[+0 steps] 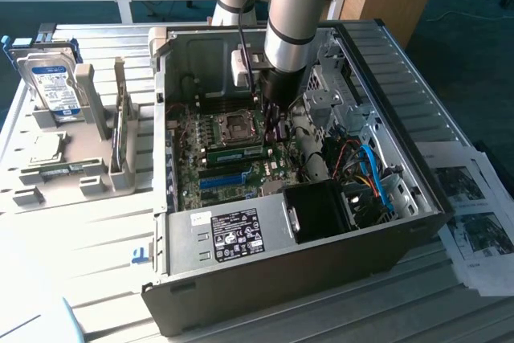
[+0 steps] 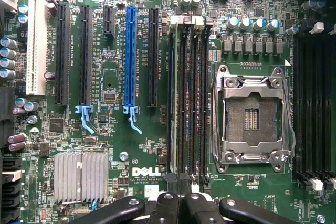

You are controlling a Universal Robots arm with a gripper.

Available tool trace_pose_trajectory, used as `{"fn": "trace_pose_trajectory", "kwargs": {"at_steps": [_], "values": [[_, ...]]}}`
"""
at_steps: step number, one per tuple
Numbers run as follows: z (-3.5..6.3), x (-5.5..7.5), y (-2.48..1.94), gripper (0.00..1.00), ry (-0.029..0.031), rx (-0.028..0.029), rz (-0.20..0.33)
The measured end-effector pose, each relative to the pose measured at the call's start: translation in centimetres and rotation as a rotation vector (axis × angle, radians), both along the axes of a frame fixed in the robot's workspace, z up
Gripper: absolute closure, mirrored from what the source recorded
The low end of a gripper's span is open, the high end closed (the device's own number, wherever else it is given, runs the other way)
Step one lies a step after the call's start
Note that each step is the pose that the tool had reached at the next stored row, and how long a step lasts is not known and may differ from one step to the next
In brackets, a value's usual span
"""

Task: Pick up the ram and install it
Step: 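Press down the ram until it locks into place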

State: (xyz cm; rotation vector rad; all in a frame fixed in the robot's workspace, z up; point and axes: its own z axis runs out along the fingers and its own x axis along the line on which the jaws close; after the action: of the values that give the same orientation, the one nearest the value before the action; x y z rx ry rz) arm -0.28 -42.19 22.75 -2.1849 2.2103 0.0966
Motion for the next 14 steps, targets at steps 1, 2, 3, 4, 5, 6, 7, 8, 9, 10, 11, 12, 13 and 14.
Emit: {"fn": "trace_pose_trajectory", "kwargs": {"at_steps": [1, 2, 3, 4, 5, 6, 7, 8, 9, 10, 11, 12, 13, 14], "values": [[-0.03, 0.00, 0.00, 0.90, -0.0001, 0.0002, 0.000], [-0.06, 0.00, 0.00, 0.90, -0.0001, 0.0002, 0.000], [-0.09, 0.00, 0.00, 0.90, 0.0000, -0.0001, 0.000], [-0.11, 0.00, 0.00, 0.90, 0.0000, -0.0001, 0.000], [-0.13, 0.00, 0.00, 0.90, 0.0001, -0.0001, 0.000], [-0.13, 0.00, 0.00, 0.90, 0.0001, -0.0002, 0.000], [-0.13, 0.00, 0.00, 0.90, 0.0001, -0.0002, 0.000], [-0.13, 0.00, 0.00, 0.90, 0.0001, -0.0002, 0.000], [-0.13, 0.00, 0.00, 0.90, 0.0000, -0.0001, 0.000], [-0.15, 0.00, 0.00, 0.90, 0.0000, 0.0000, 0.000], [-0.17, 0.00, 0.00, 0.90, 0.0000, 0.0001, 0.000], [-0.19, 0.00, 0.00, 0.90, 0.0000, 0.0000, 0.000], [-0.21, 0.00, 0.00, 0.90, 0.0000, -0.0001, 0.000], [-0.22, 0.00, 0.00, 0.90, 0.0000, -0.0001, 0.000]]}}
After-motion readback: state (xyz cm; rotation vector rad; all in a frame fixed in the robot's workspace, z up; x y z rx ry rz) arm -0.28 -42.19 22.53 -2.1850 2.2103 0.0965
